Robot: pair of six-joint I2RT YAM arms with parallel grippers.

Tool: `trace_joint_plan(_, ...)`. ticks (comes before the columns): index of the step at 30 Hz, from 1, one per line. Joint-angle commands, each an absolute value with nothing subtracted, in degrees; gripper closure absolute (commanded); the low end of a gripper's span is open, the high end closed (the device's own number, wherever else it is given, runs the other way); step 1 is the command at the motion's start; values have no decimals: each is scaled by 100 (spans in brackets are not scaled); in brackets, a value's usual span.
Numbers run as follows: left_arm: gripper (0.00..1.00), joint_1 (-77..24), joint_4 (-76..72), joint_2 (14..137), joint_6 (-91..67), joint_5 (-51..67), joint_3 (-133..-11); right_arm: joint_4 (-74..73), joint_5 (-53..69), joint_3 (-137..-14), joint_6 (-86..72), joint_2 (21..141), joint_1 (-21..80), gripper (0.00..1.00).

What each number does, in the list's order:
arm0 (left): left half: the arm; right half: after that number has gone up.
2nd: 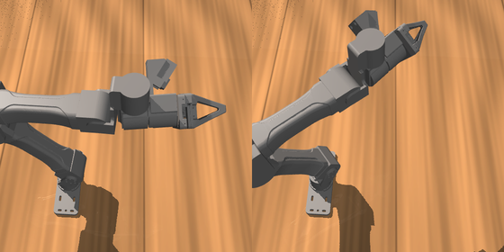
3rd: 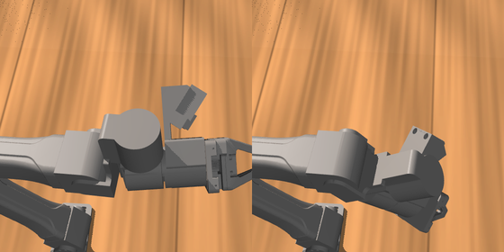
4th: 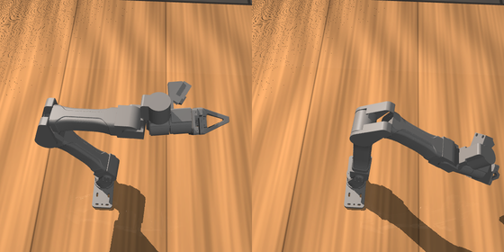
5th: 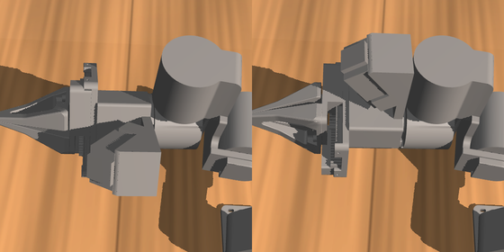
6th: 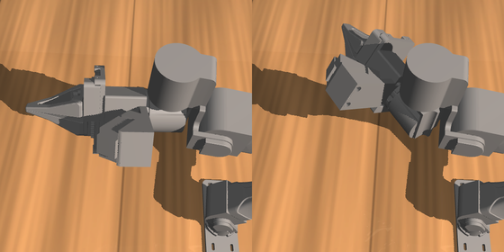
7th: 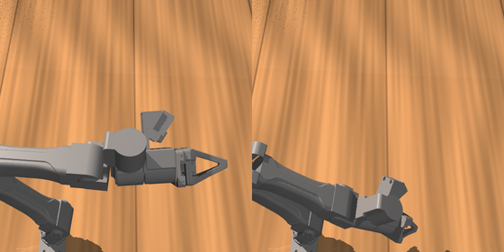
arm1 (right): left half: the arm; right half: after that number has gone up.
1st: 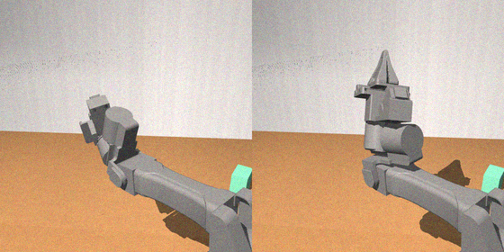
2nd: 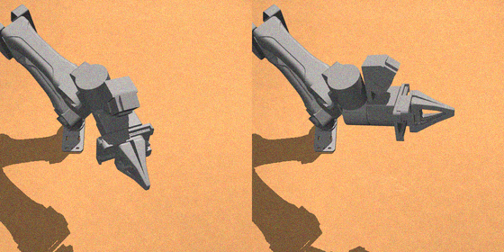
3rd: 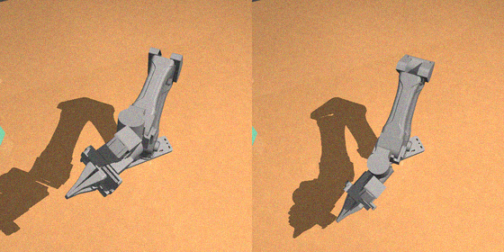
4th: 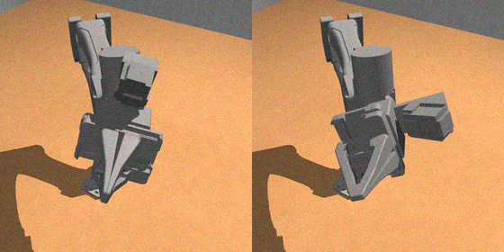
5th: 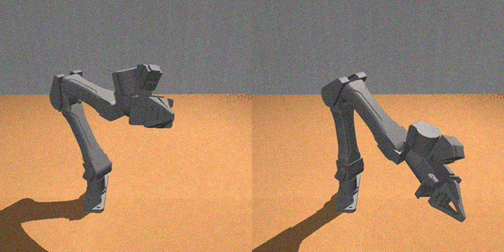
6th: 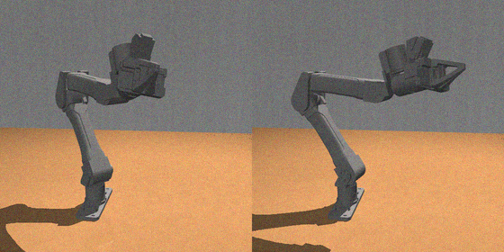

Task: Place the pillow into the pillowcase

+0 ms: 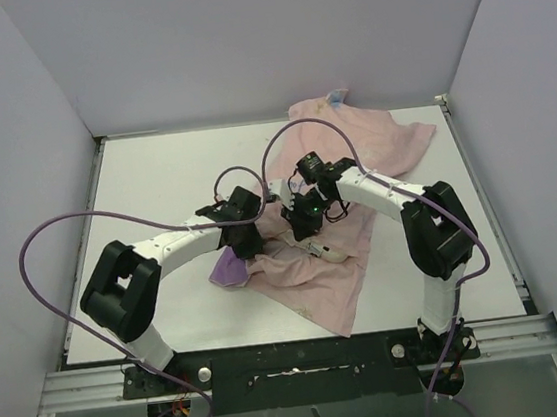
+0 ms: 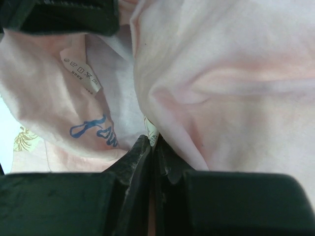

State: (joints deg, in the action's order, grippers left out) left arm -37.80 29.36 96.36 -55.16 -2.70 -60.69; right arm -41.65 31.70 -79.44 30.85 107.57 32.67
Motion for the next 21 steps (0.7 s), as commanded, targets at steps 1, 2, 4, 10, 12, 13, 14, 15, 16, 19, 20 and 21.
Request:
trace_joint_plan(1, 100, -3682, 3237, 9721, -5384, -429, -6365, -4355, 3182, -7999, 3070, 10790, 3192, 100)
trace_joint_plan(2, 100, -3624, 3250, 9577, -5270, -482, -6424, -4363, 3177, -7998, 3075, 10793, 3195, 100)
trace_joint_plan(4, 100, -3599, 3234, 9040, -4956, -701, -6604, -4384, 3078, -7991, 3128, 10812, 3180, 100)
trace_joint_plan(10, 100, -3700, 2909, 7134, -4368, -1324, -6821, -4582, 2816, -7909, 3406, 10997, 2815, 100)
trace_joint_plan(12, 100, -3697, 2324, 6684, -4294, -1184, -6486, -4659, 2873, -7834, 3513, 11003, 2818, 100)
trace_joint_plan(13, 100, -3700, 2009, 6567, -4278, -1061, -6307, -4669, 2905, -7807, 3521, 10995, 2844, 100)
trace_joint_plan(14, 100, -3700, 1718, 6485, -4247, -871, -6148, -4671, 2910, -7791, 3517, 10980, 2870, 100)
trace_joint_plan(15, 100, -3692, 1442, 6444, -4209, -659, -5997, -4671, 2917, -7800, 3525, 10981, 2897, 100)
trace_joint_plan(16, 100, -3693, 1187, 6399, -4209, -317, -5863, -4675, 2943, -7824, 3524, 10990, 2902, 100)
trace_joint_plan(19, 100, -3657, 369, 6457, -4195, 672, -5404, -4799, 3343, -8160, 3444, 11091, 2903, 100)
trace_joint_plan(20, 99, -3645, 335, 6550, -4276, 834, -5294, -4846, 3618, -8338, 3342, 11166, 2896, 100)
trace_joint_plan(21, 82, -3640, 458, 6655, -4333, 895, -5207, -4882, 3903, -8591, 3201, 11264, 2886, 100)
